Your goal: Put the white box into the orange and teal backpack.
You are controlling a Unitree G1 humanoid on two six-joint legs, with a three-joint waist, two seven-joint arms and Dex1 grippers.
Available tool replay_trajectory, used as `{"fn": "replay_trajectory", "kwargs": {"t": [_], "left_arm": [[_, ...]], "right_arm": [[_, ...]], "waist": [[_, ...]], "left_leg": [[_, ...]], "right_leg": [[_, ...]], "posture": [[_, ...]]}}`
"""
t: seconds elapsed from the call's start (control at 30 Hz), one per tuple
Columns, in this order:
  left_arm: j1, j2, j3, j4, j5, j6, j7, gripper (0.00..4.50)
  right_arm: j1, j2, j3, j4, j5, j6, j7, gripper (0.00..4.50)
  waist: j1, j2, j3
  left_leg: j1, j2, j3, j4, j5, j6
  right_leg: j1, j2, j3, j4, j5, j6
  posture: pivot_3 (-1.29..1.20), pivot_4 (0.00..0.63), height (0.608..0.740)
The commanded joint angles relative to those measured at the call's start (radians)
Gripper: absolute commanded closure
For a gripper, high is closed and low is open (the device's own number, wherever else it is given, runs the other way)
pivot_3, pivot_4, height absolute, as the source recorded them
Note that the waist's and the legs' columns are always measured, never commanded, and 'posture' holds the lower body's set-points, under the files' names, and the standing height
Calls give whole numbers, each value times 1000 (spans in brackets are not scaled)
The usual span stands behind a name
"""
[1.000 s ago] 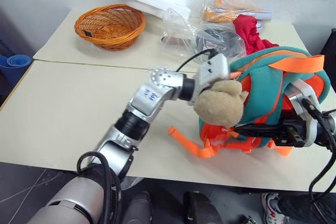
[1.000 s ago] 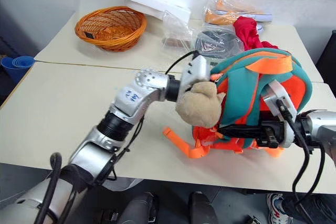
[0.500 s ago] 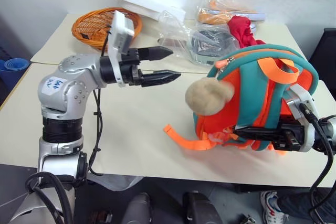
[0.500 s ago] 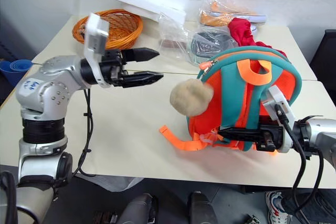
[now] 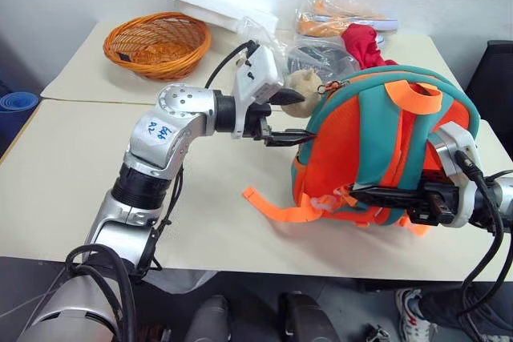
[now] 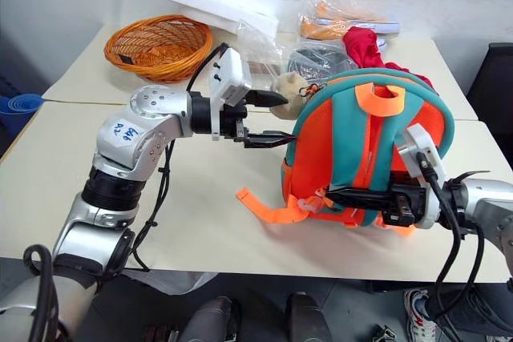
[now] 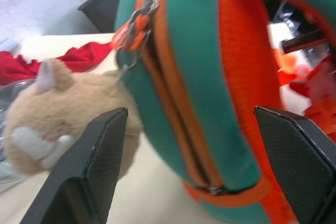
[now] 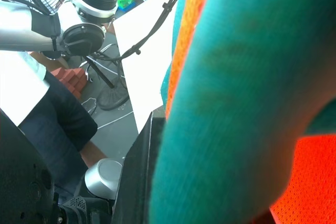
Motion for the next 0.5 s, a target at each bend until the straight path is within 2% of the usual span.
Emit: {"fn": "replay_trajectory", "kwargs": {"t": [0.03,0.13,0.3,0.4,0.5], "left_arm": [[-52,-5,62,39,-1,-74,-9,456],[-59,-2,71,80,3,-108,-31,456],[-61,-18,-26,200,137,-226,-40,456],[-62,-57,-47,252,159,-243,-46,456],[-57,-98,-36,260,136,-218,-66,1030]], "right_arm": [[6,8,-31,-24,38,0,-10,4457],[17,9,-31,-29,37,-6,-13,4457],[12,17,-19,-27,41,-14,-26,4457],[8,20,-12,-29,41,-17,-32,4457],[8,21,-10,-31,37,-20,-32,4457]], "waist": [[1,0,0],[1,0,0],[2,0,0],[2,0,0],[3,0,0]], "left_leg": [[-1,0,0,0,0,0],[-1,0,0,0,-1,1],[-1,0,0,0,-1,1],[-1,0,0,0,-1,1],[-2,0,0,0,-1,2]], "right_leg": [[0,0,0,-1,0,0],[0,-1,0,-2,0,0],[0,-1,0,-3,0,0],[0,-1,0,-3,0,1],[0,-1,0,-3,0,1]], "posture": [[0,150,740],[0,150,740],[0,150,740],[0,150,740],[0,150,740]]}}
